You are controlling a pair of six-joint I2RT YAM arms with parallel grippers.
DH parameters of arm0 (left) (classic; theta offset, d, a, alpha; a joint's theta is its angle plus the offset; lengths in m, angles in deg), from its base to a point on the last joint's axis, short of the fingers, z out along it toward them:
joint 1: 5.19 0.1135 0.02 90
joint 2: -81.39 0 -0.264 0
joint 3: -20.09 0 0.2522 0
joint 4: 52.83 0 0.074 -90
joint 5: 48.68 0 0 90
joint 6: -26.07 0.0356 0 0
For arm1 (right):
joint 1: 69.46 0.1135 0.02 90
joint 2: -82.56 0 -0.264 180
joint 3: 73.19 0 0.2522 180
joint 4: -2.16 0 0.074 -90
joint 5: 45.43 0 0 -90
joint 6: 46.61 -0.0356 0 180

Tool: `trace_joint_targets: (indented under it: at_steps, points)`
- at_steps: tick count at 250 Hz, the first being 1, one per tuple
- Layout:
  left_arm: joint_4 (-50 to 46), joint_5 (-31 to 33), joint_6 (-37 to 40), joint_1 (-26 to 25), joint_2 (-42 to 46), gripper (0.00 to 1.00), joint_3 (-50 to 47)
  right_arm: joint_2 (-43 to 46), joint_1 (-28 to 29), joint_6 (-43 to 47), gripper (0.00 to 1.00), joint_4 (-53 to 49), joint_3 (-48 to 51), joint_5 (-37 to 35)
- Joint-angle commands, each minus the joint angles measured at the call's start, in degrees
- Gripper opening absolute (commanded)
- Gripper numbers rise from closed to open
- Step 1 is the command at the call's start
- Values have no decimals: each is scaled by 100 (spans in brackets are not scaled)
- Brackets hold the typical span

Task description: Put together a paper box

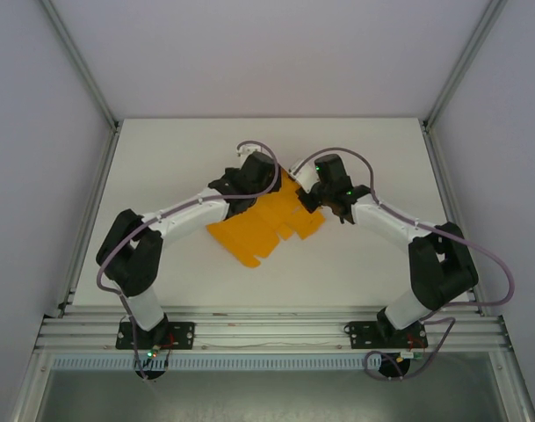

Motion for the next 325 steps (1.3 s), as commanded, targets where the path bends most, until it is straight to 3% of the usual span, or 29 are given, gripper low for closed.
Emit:
trace_joint_targets:
  at_steps: [1, 31, 68, 125, 181, 258, 325]
  points:
    - [-292, 92, 334, 198, 748, 100, -365, 233, 70, 259, 0, 161, -4, -227]
    - [-174, -805, 427, 833, 1474, 100, -1058, 316, 47, 461, 0, 18, 32, -170]
    - [-60, -1373, 433, 1634, 2012, 100, -1758, 435, 19, 733, 0, 39, 113, 4]
    - [143, -2481, 261, 2576, 1622, 100, -2106, 498, -1, 937, 0, -145, 23, 425]
    - [778, -3683, 634, 2599, 1232, 100, -2172, 426, 3, 828, 0, -102, -56, 444]
    - [910, -4475, 711, 2593, 1179, 100, -2306, 238, -19, 502, 0, 83, -151, 240]
    - [1125, -4315, 465, 2599, 1276, 100, -2628, 279, -201, 38, 0, 151, -112, 557]
